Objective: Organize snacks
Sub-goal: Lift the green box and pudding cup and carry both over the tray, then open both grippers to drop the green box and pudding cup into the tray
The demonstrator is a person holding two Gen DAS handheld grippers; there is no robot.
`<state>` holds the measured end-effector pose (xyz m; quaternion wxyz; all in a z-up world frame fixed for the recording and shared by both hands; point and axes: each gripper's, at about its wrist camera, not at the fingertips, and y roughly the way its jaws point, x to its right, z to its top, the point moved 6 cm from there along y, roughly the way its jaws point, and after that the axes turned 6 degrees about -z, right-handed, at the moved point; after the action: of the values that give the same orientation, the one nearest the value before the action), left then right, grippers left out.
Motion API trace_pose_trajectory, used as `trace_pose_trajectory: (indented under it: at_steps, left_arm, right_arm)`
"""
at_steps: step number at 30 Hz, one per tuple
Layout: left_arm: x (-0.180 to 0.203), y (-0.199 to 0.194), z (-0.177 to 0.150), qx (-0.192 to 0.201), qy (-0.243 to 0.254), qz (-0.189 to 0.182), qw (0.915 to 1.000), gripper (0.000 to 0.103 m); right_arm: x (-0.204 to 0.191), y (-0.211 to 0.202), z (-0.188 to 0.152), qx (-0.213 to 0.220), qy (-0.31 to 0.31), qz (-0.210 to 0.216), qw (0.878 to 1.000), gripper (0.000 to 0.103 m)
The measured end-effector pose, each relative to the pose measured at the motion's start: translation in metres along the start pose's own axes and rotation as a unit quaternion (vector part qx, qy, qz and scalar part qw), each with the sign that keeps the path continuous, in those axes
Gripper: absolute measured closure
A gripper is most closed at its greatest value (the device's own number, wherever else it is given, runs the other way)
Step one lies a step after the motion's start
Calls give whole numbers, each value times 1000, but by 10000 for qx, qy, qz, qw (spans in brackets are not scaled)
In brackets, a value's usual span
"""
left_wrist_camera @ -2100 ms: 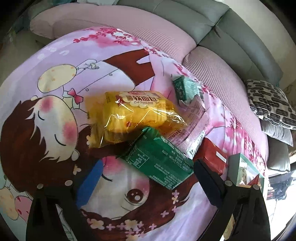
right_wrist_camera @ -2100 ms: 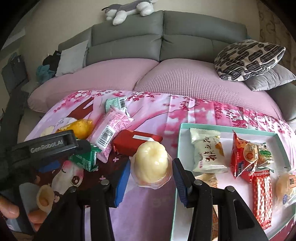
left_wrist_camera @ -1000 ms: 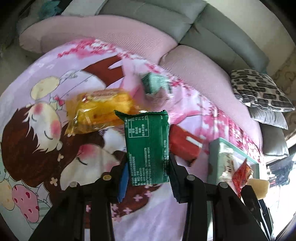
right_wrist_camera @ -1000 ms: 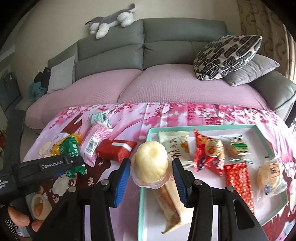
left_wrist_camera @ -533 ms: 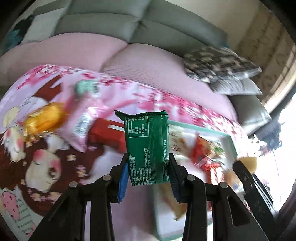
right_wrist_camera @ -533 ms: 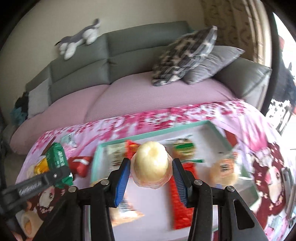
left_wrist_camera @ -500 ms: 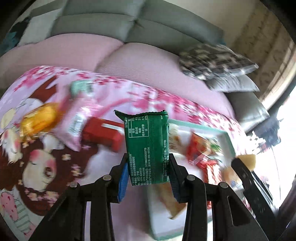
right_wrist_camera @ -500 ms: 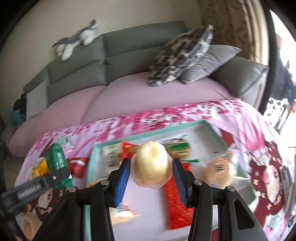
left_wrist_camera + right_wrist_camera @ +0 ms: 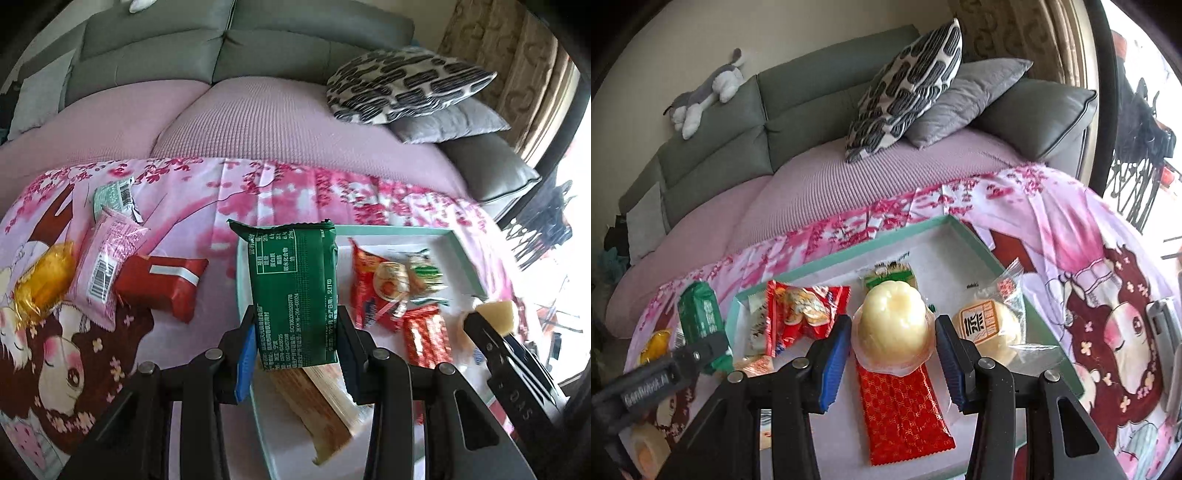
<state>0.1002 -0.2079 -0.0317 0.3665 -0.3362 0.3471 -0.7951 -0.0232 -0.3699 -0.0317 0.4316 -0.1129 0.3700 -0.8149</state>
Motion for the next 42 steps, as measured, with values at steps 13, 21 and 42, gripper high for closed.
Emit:
trace_pose_trajectory:
  at_steps: [13, 21, 42]
  left_arm:
    - [31, 33, 7, -362, 446, 13, 9983, 62]
    - [39, 26, 6, -348, 555, -15, 9978, 57]
    - [-30, -14, -20, -86, -127, 682, 9976, 21]
  right_arm:
    - [4, 16, -5, -194, 69, 6, 9998, 54]
    - [4, 20, -7, -273, 35, -51, 9996, 53]
    - [-4, 12, -9, -467, -244, -258, 9983, 29]
